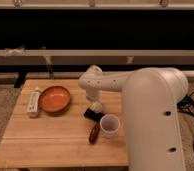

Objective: Wipe the white sponge on the table

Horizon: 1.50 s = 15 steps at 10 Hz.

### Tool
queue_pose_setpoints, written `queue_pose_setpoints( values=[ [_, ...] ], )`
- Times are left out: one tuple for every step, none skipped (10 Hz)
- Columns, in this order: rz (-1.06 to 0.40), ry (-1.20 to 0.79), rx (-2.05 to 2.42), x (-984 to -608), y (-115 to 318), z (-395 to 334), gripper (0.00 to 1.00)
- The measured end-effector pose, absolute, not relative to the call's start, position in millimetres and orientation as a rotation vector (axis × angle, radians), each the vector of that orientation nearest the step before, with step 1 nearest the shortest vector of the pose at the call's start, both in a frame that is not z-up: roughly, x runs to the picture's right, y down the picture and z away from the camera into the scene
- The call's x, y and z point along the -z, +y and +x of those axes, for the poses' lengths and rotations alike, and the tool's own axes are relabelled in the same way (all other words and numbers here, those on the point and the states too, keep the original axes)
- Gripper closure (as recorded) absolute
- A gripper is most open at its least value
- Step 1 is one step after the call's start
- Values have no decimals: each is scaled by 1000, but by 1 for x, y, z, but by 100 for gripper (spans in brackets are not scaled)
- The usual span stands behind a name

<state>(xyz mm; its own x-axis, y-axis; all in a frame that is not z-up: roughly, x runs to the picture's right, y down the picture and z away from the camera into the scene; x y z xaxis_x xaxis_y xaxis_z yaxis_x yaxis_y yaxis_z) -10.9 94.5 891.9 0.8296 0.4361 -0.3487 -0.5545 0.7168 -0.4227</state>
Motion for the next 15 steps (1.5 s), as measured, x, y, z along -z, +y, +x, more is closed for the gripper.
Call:
queue_pose_setpoints(
  values=[
    [-547,220,-536,-893,96,-20,100],
    [-557,210,-523,-895,98,-29,100],
    [-567,197,-504,-898,98,-42,100],
    [-570,195,-500,-898,100,-44,100],
    [-571,195,-503,-897,99,-43,100],
    [-571,194,-502,-897,99,-44,100],
    [-572,196,-501,-897,99,-44,100],
    [-572,192,-496,-897,99,-47,100],
    [-573,173,-476,-899,95,-58,100],
    [-575,154,-460,-903,90,-73,100],
    [-576,135,-448,-906,84,-87,100],
    [-575,118,-438,-906,75,-100,100],
    [-572,107,-429,-905,65,-104,100],
    [-570,102,-427,-903,57,-102,100],
    [-569,101,-423,-903,54,-101,100]
  ],
)
